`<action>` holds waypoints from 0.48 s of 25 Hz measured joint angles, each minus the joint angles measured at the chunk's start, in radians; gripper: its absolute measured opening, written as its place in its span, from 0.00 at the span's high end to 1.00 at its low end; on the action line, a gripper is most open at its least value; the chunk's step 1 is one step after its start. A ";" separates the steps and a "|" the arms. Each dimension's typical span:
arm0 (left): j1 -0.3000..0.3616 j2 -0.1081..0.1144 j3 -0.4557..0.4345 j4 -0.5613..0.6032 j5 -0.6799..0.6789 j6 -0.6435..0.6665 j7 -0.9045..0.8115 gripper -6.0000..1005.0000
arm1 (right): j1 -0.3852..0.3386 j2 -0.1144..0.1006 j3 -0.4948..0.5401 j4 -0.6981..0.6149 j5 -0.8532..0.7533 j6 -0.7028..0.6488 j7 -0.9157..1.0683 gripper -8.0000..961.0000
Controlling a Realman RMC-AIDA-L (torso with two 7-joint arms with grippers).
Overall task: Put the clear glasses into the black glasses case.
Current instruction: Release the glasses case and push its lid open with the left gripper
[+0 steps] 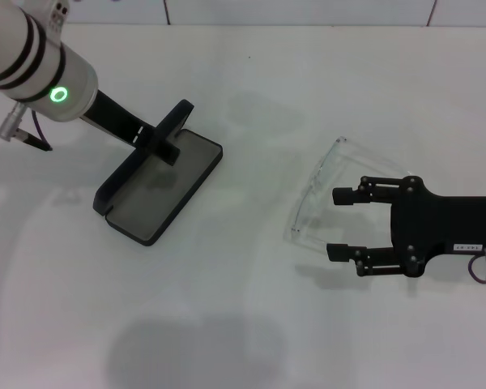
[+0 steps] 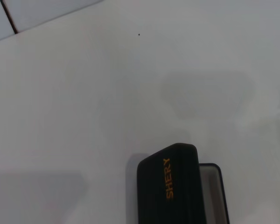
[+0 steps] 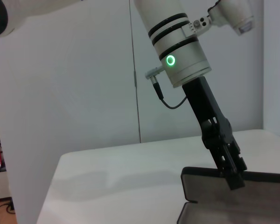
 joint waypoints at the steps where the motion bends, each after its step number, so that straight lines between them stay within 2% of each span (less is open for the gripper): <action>1: -0.003 0.000 0.001 -0.008 0.005 -0.009 0.000 0.28 | 0.001 0.000 -0.001 0.000 0.000 0.004 0.000 0.23; 8: -0.017 0.002 0.004 -0.042 0.029 -0.028 -0.001 0.32 | 0.004 0.001 -0.001 0.000 -0.003 0.016 -0.001 0.23; 12: -0.021 0.001 0.035 -0.043 0.063 -0.029 0.001 0.33 | 0.005 0.001 0.000 0.000 -0.003 0.029 -0.001 0.23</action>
